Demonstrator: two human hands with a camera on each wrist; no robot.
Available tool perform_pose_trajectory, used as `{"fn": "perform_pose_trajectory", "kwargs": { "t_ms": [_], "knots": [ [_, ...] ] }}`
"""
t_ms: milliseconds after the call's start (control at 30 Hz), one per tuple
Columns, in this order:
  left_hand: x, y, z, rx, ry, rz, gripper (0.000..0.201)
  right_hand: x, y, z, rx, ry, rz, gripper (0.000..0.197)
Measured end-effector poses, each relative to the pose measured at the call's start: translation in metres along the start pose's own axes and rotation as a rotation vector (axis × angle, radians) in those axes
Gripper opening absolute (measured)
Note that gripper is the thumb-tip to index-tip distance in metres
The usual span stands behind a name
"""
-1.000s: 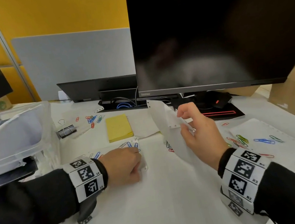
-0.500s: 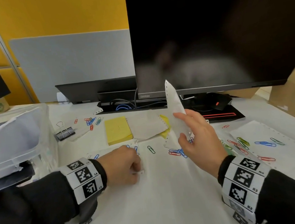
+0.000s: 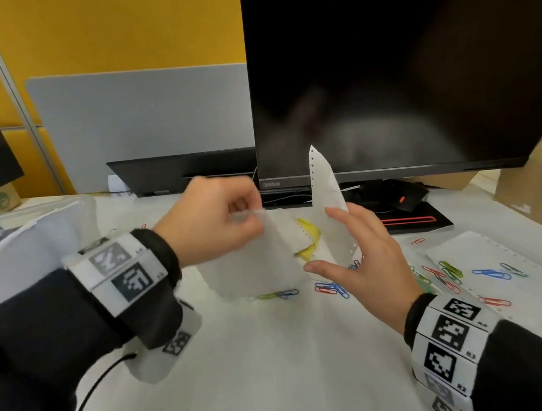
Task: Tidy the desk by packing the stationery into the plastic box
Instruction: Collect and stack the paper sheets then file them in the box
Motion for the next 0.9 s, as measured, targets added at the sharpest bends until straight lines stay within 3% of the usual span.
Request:
{"fn": "perform_pose_trajectory", "kwargs": {
  "t_ms": [100,200,300,500,600,700,900],
  "knots": [
    [0.009,-0.020,-0.012,-0.252,-0.062,0.160,0.001,0.012,0.001,0.003,0.013,-0.070,-0.078,0.049],
    [0.026,-0.016,-0.013,-0.469,-0.188,0.341,0.008,0.012,0.001,0.006,0.003,-0.099,-0.171,0.057],
    [0.038,0.002,-0.008,-0.584,-0.311,0.450,0.019,0.013,0.000,0.007,-0.011,-0.096,-0.255,0.058],
    [0.037,0.042,-0.007,-0.561,-0.406,0.600,0.018,0.009,-0.009,0.007,-0.118,-0.119,-0.200,0.051],
    [0.034,0.068,-0.011,-0.382,-0.464,0.727,0.047,0.007,-0.016,0.009,-0.134,-0.119,-0.222,0.056],
    [0.034,0.088,-0.003,-0.300,-0.563,0.887,0.058,0.003,-0.022,0.009,-0.139,-0.054,-0.238,0.053],
    [0.026,0.063,0.003,-0.472,-0.469,0.693,0.053,-0.017,-0.026,0.001,-0.106,0.171,-0.093,0.053]
  ]
}}
Point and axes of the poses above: each hand's wrist, its own z-axis away from the middle knuckle, its own y-axis out of the palm, x = y × z, the point moved 8 cm from there along -z, towards the middle knuckle, and after that the axes turned 14 degrees about y, right-handed, at the moved point
